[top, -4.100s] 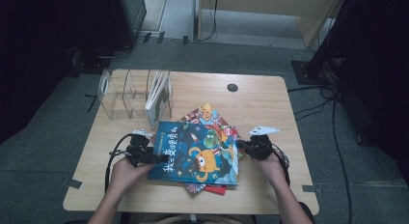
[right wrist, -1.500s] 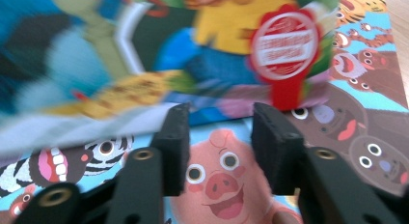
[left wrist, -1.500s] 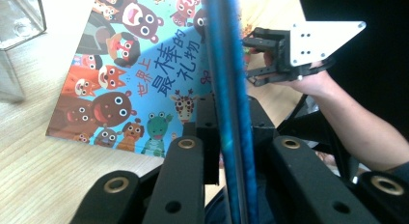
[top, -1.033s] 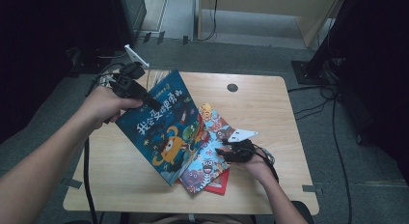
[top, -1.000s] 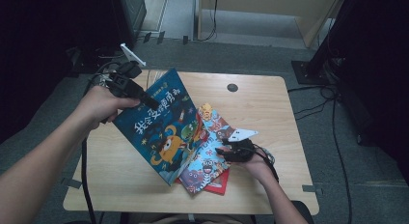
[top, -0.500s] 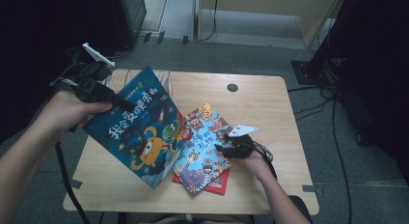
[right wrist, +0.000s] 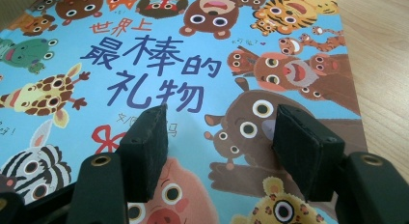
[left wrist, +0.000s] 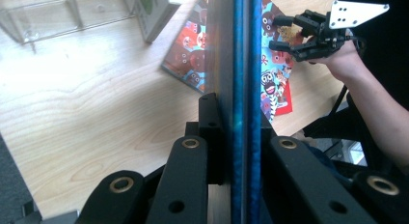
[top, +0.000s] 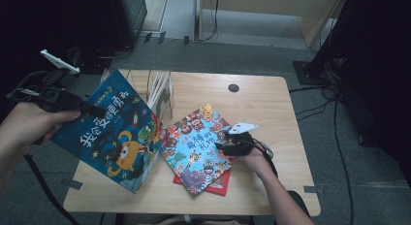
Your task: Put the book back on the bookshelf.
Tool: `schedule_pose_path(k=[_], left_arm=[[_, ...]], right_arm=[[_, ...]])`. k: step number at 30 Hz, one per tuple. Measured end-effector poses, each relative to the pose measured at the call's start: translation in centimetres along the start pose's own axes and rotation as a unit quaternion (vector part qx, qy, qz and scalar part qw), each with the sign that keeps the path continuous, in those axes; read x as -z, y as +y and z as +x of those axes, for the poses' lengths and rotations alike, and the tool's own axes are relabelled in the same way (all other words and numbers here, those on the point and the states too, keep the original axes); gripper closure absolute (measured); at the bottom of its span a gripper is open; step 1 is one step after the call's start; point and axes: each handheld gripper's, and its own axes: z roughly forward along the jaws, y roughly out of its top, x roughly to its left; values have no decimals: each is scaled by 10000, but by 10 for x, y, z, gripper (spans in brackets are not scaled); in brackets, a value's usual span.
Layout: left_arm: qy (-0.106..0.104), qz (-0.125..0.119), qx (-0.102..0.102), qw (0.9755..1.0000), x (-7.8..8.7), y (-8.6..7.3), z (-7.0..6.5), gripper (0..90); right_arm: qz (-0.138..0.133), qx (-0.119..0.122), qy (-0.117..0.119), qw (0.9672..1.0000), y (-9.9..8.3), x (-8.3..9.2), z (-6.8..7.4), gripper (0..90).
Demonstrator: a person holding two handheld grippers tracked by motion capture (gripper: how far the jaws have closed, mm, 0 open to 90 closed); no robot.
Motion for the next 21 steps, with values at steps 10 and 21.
schedule_pose_path(k=[10,21], left_arm=[[151,-150,349,9992,22,-22,24,833],[472,-266,732,9958,39,-34,54,833]], right_arm=[[-17,14,25,10000,0,-1,-1,371],[-9,79,-22,10000,0,-1,0,369]])
